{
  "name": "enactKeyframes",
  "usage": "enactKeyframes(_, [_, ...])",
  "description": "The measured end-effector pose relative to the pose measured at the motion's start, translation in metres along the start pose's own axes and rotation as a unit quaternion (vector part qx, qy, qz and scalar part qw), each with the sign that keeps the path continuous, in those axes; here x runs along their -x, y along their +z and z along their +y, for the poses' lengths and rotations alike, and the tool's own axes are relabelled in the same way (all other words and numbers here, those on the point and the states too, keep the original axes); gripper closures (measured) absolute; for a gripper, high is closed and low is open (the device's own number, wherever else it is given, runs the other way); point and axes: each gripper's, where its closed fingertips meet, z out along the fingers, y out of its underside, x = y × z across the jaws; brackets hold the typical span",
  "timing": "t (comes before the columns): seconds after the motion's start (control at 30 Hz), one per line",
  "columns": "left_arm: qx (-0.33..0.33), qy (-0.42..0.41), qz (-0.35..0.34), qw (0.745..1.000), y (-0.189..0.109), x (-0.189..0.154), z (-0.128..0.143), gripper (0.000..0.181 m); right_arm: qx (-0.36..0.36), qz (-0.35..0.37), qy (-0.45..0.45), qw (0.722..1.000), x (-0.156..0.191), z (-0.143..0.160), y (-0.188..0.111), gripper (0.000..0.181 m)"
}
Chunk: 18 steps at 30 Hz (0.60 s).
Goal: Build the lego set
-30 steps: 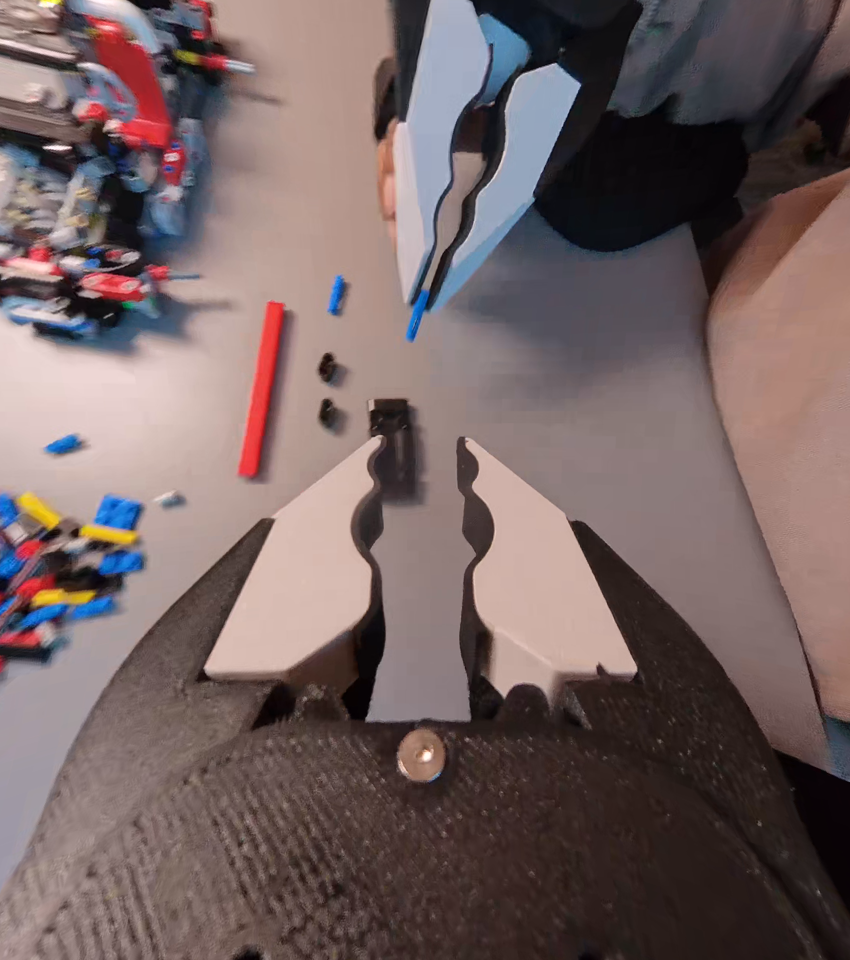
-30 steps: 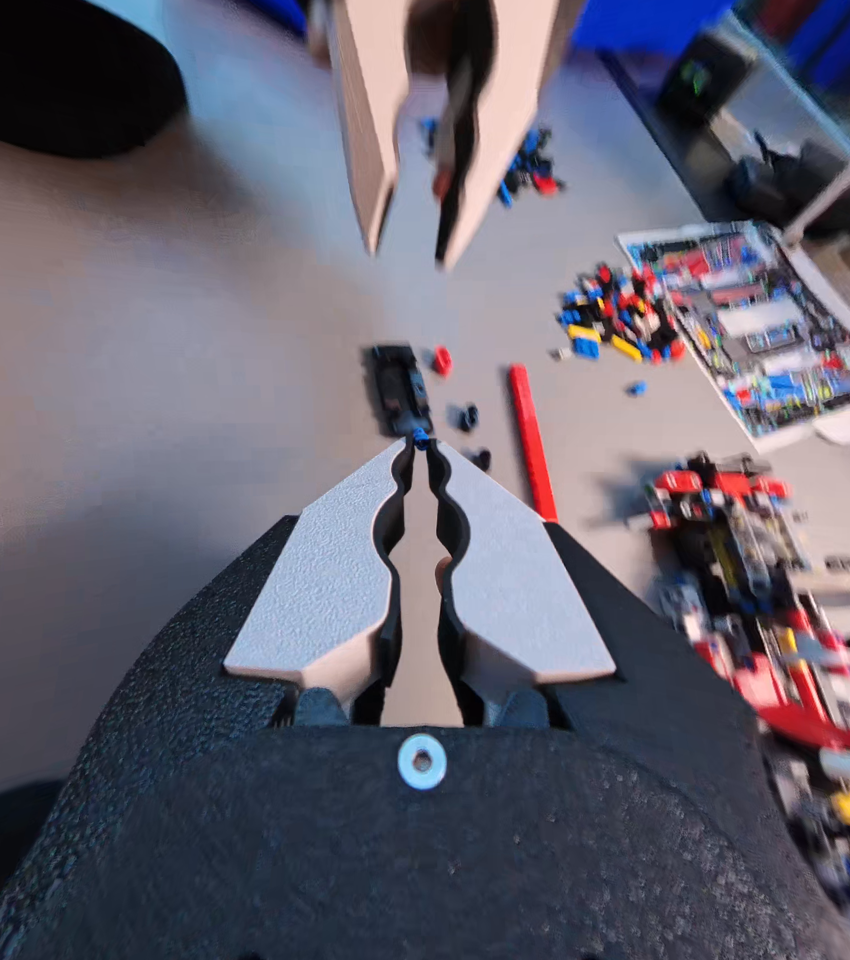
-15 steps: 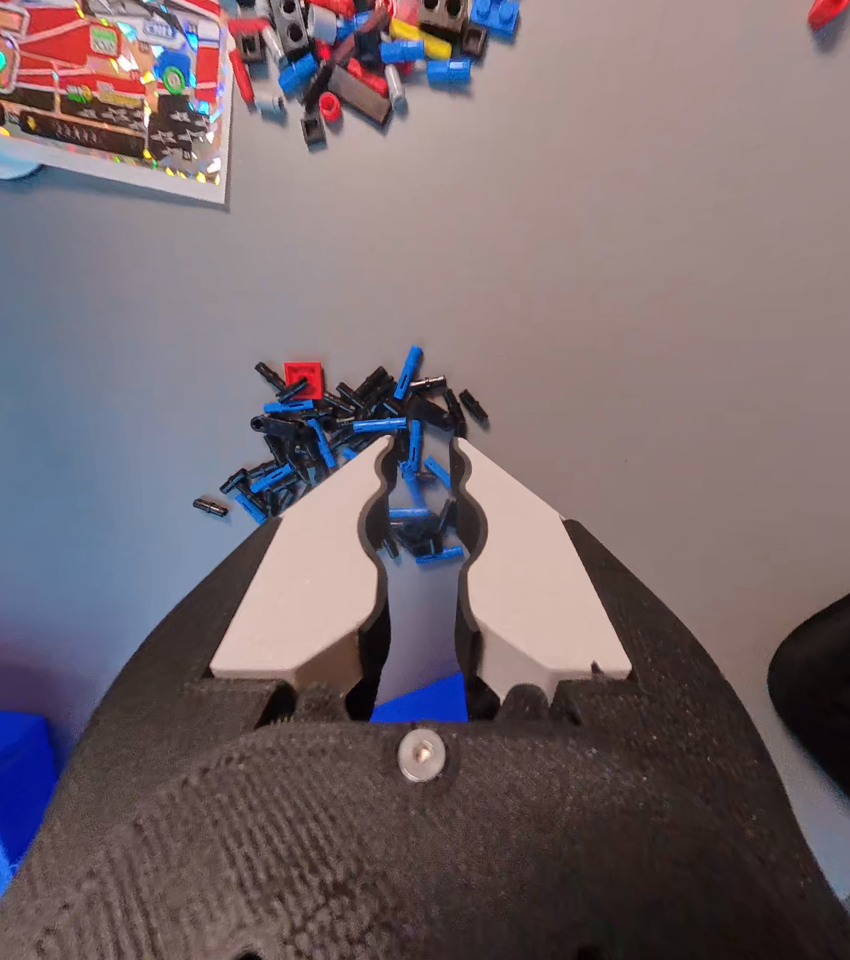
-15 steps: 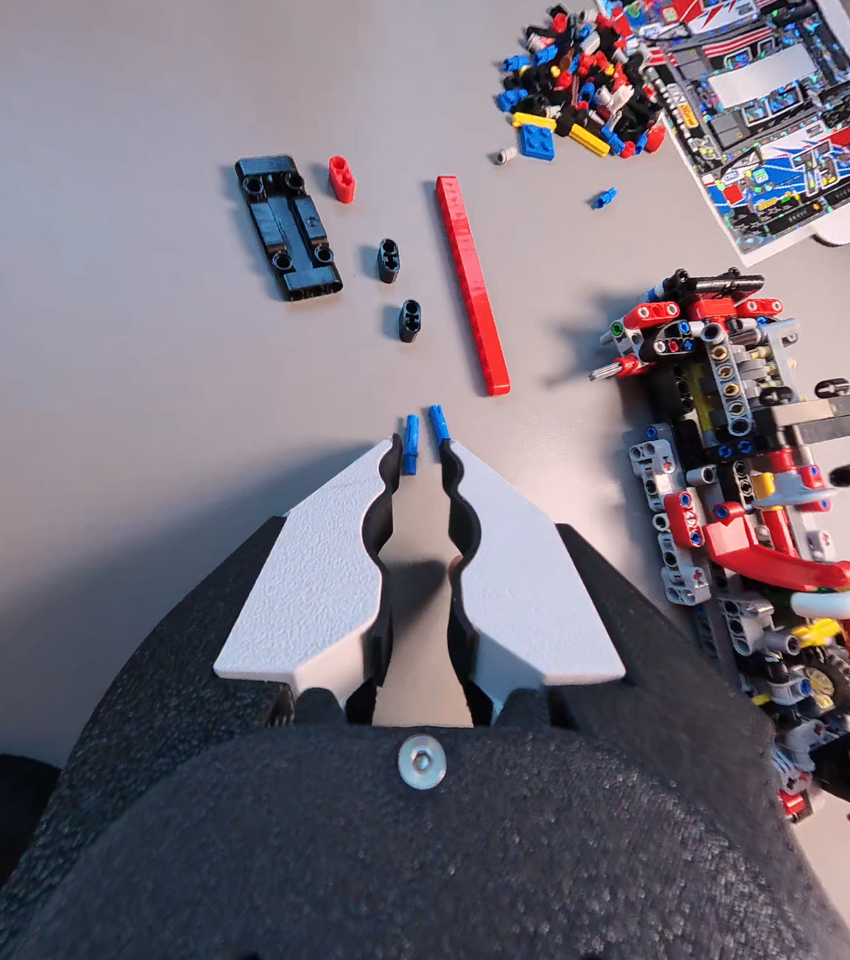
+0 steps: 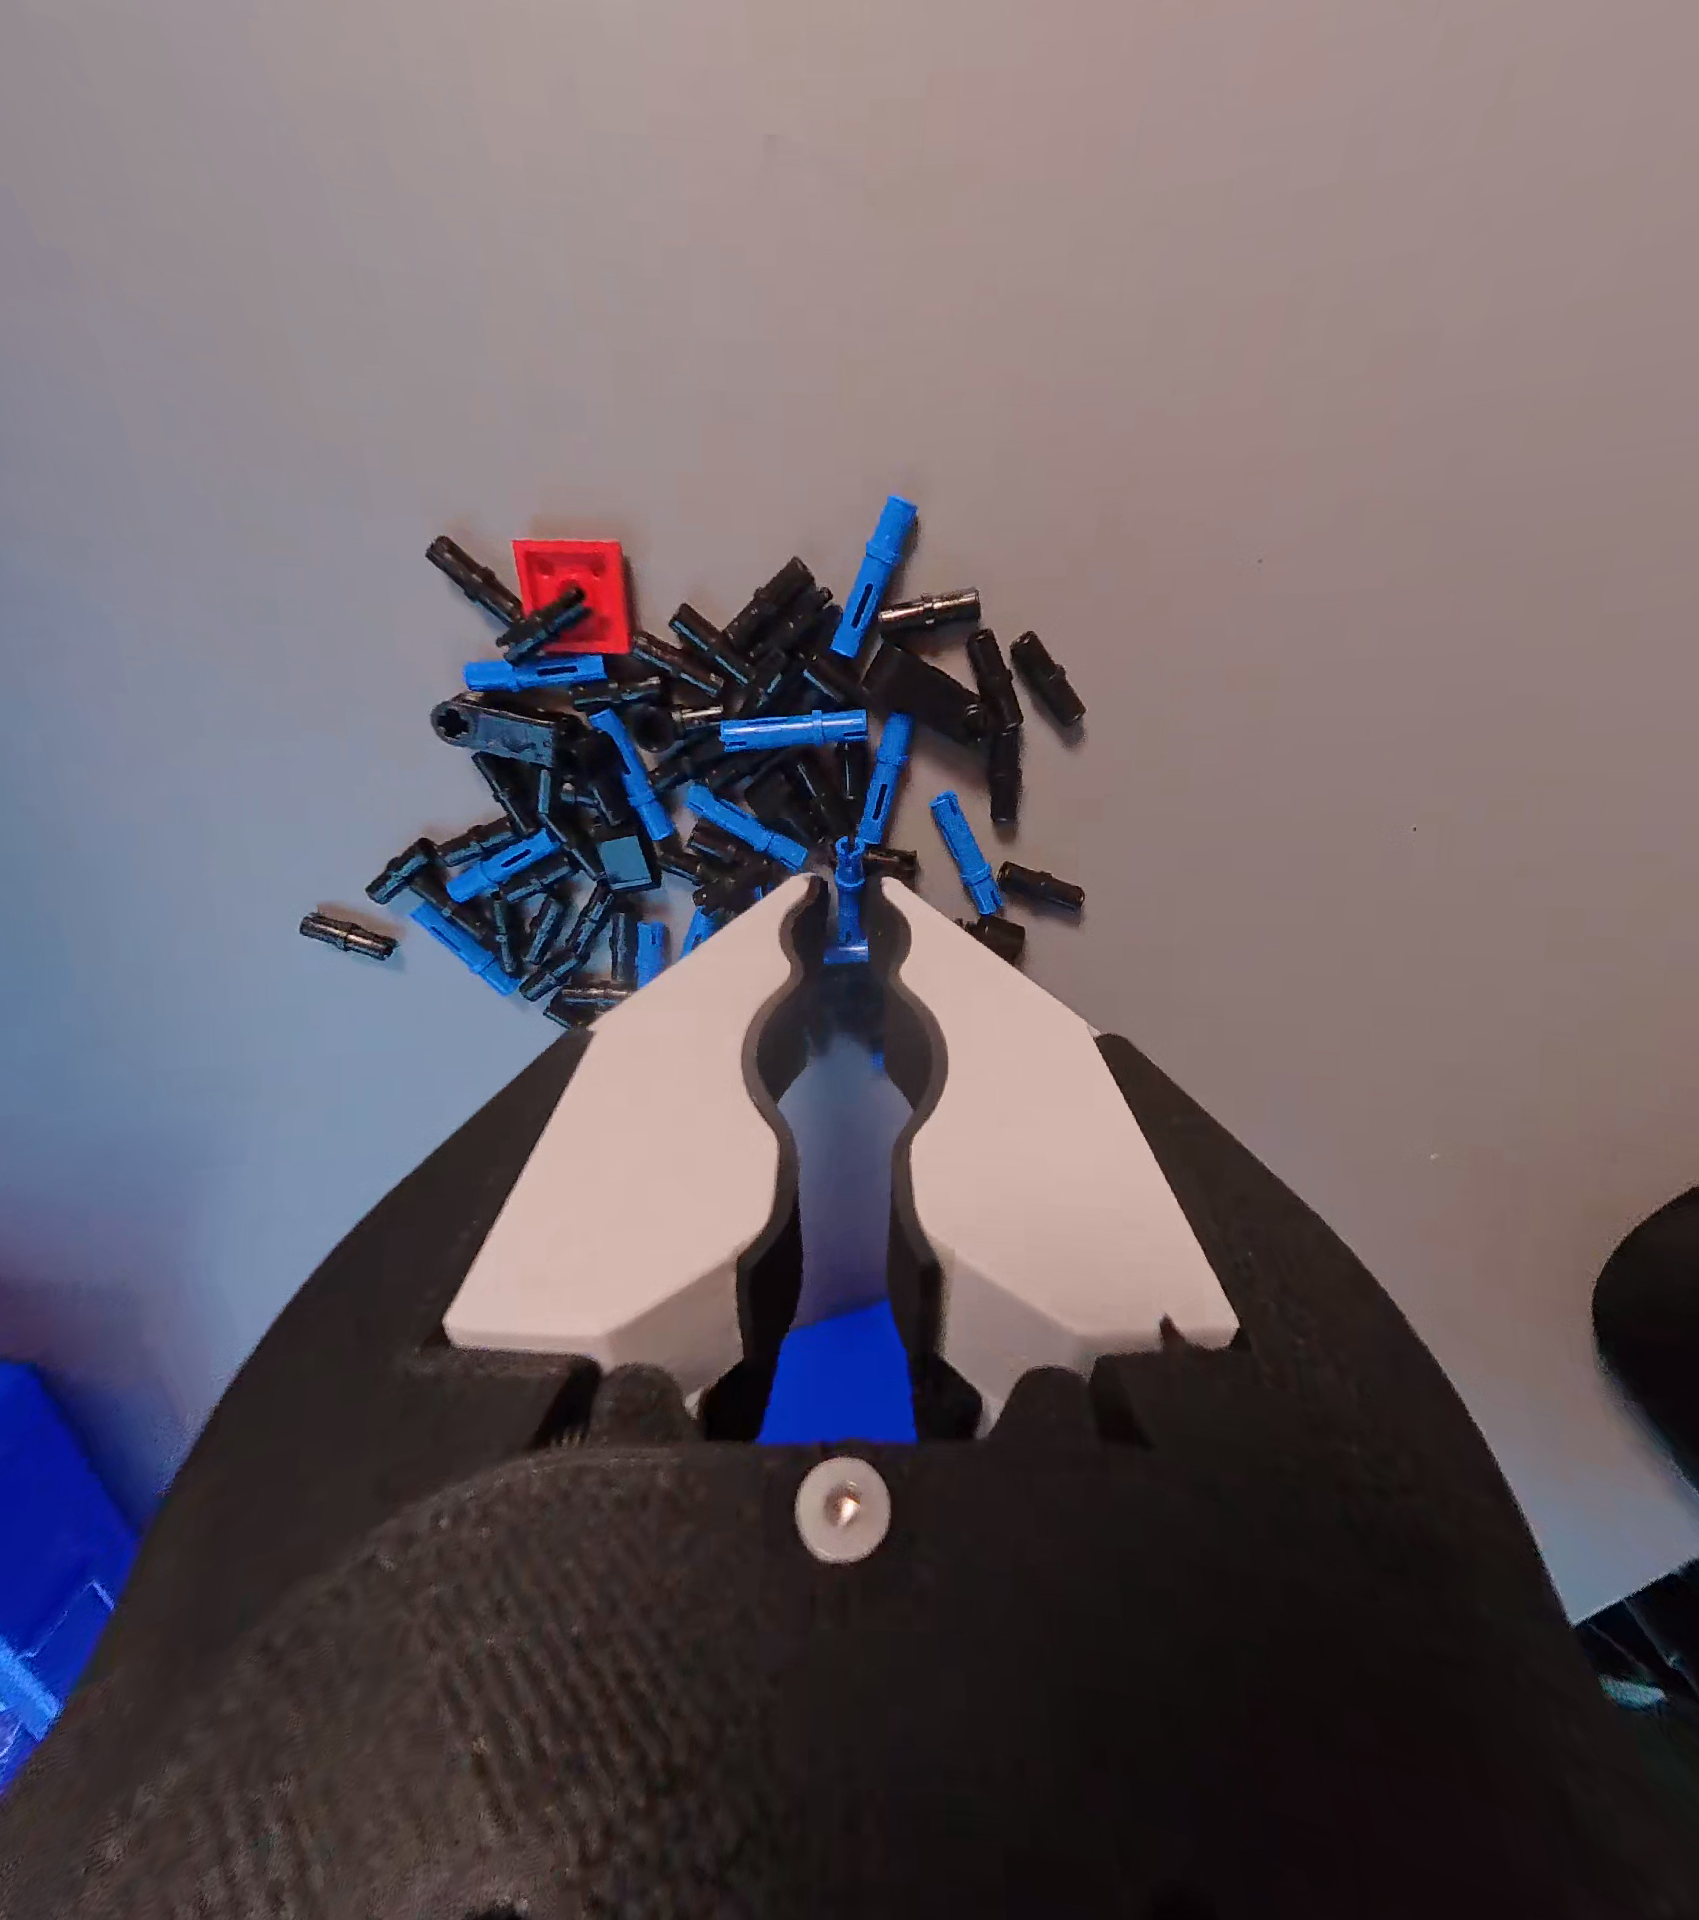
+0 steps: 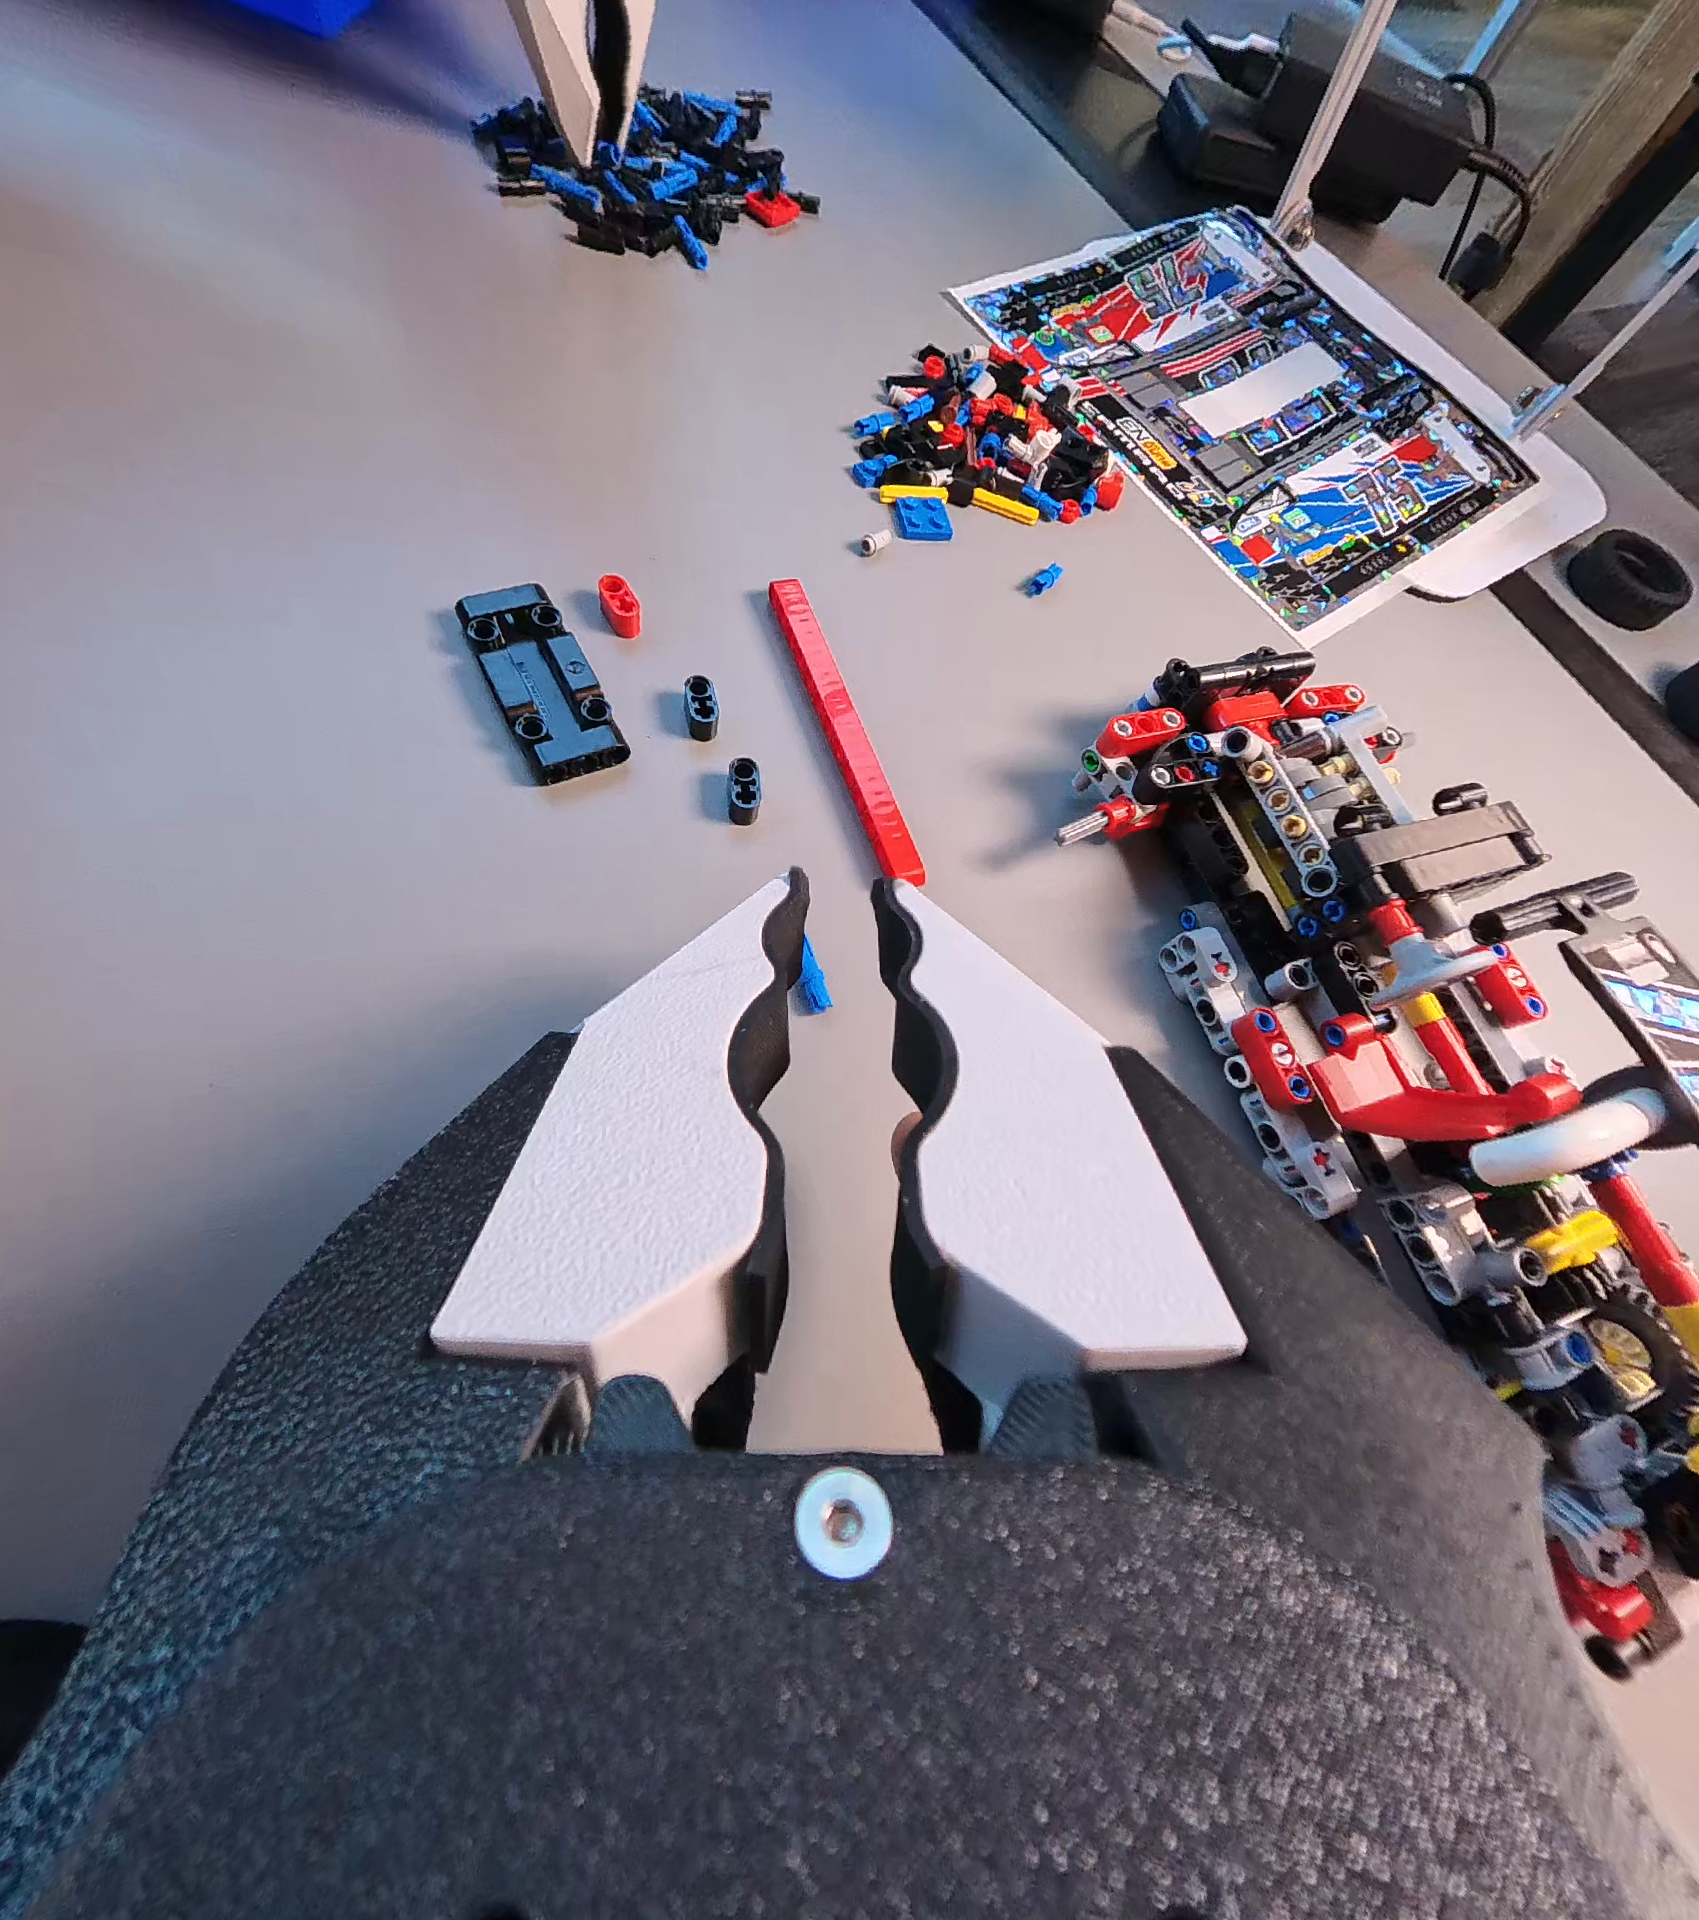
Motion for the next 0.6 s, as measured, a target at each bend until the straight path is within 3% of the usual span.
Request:
enactKeyframes(0.2, [-0.014, 0.012, -0.012, 1.0, -0.009, 0.0, -0.005, 0.179, -0.011, 0.004, -0.001, 1.0, 0.001, -0.003, -0.001, 0.173])
enactKeyframes(0.3, [-0.097, 0.016, 0.005, 0.995, -0.034, -0.017, -0.031, 0.179, -0.04, 0.005, -0.01, 0.999, 0.005, -0.017, -0.001, 0.173])
enactKeyframes(0.37, [-0.194, 0.03, 0.064, 0.979, -0.06, -0.052, -0.063, 0.179, -0.067, -0.005, -0.027, 0.997, 0.015, -0.033, 0.001, 0.173])
enactKeyframes(0.47, [-0.312, 0.055, 0.197, 0.928, -0.096, -0.122, -0.107, 0.179, -0.11, -0.045, -0.062, 0.991, 0.038, -0.062, 0.007, 0.171])
enactKeyframes(0.6, [-0.349, 0.1, 0.314, 0.877, -0.106, -0.189, -0.139, 0.179, -0.135, -0.104, -0.142, 0.975, 0.074, -0.089, 0.014, 0.165])
